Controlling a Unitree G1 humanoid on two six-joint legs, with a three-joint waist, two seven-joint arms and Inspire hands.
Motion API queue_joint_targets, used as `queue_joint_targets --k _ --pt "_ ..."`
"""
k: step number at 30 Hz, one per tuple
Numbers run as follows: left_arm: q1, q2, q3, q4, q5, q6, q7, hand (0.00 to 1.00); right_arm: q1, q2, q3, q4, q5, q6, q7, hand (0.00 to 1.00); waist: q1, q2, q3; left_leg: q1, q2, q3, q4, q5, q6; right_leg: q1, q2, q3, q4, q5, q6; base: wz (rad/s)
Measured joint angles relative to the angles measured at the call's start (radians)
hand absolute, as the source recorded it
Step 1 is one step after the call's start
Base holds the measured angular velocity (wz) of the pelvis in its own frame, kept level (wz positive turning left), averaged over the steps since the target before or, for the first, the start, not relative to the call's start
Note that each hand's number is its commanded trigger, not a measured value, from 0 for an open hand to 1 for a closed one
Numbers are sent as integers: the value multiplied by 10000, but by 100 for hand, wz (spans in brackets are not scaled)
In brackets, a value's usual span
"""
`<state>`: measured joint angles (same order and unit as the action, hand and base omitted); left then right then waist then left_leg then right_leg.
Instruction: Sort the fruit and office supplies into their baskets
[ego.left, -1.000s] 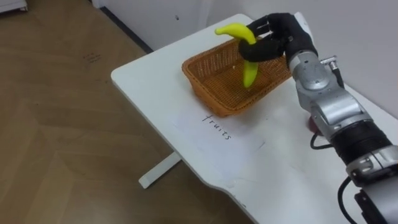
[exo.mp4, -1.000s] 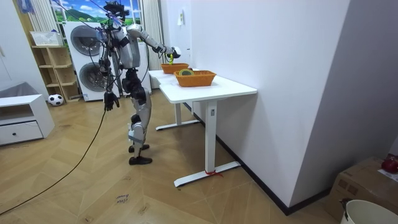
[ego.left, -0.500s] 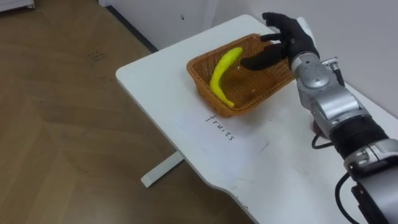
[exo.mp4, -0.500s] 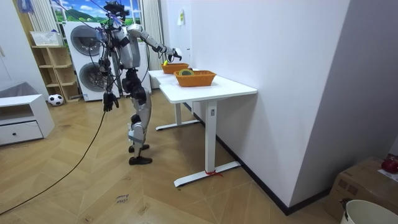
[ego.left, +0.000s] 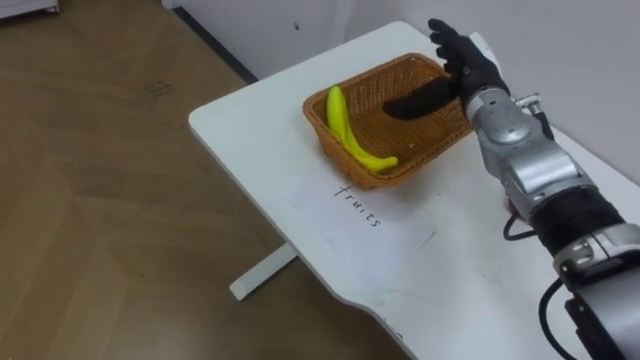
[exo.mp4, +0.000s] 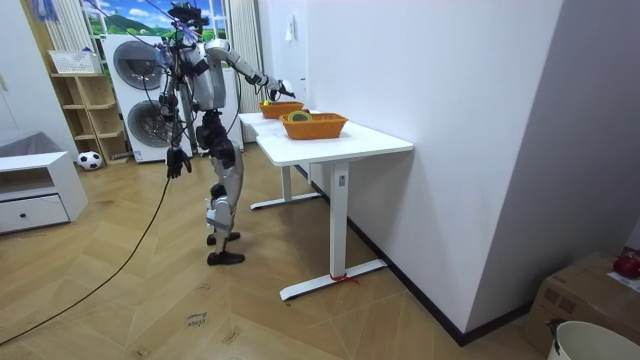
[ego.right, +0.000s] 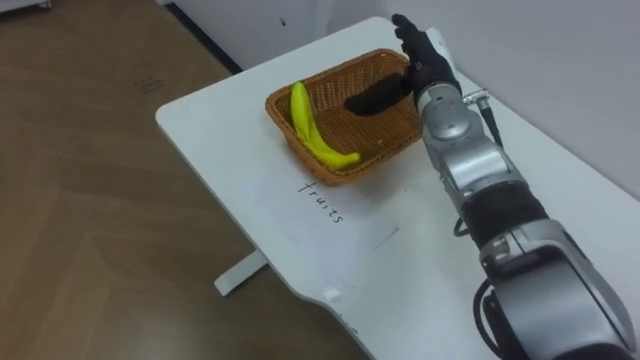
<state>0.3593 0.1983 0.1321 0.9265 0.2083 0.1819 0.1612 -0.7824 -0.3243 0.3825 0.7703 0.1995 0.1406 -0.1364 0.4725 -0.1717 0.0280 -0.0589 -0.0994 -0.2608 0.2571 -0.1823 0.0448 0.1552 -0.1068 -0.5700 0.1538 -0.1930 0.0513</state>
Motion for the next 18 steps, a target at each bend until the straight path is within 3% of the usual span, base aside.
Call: queue_joint_targets --k 5,10,16,18 --pt "-265 -10 16 5 -5 -29 19 0 1 -4 -148 -254 -74 0 -29 0 -176 66 -22 -57 13 90 8 0 0 -87 8 94 -9 0 0 -6" --pt "-362 -34 42 44 -2 -95 19 0 -3 -14 -272 -894 -81 -234 -274 0 -302 202 -68 2 48 320 8 15 24 -175 -9 354 -9 1 -1 -14" --pt "-418 -211 -62 60 -3 -77 21 0 -5 -16 -540 -1055 305 -450 -388 0 -768 521 -129 65 35 374 7 28 45 -148 -27 570 -18 3 2 -2" --pt "-413 -231 -68 58 -10 -73 21 0 2 -20 -546 -1055 489 -461 -341 0 -947 667 -139 190 55 506 -54 29 47 -113 -17 1058 -19 3 3 -15"
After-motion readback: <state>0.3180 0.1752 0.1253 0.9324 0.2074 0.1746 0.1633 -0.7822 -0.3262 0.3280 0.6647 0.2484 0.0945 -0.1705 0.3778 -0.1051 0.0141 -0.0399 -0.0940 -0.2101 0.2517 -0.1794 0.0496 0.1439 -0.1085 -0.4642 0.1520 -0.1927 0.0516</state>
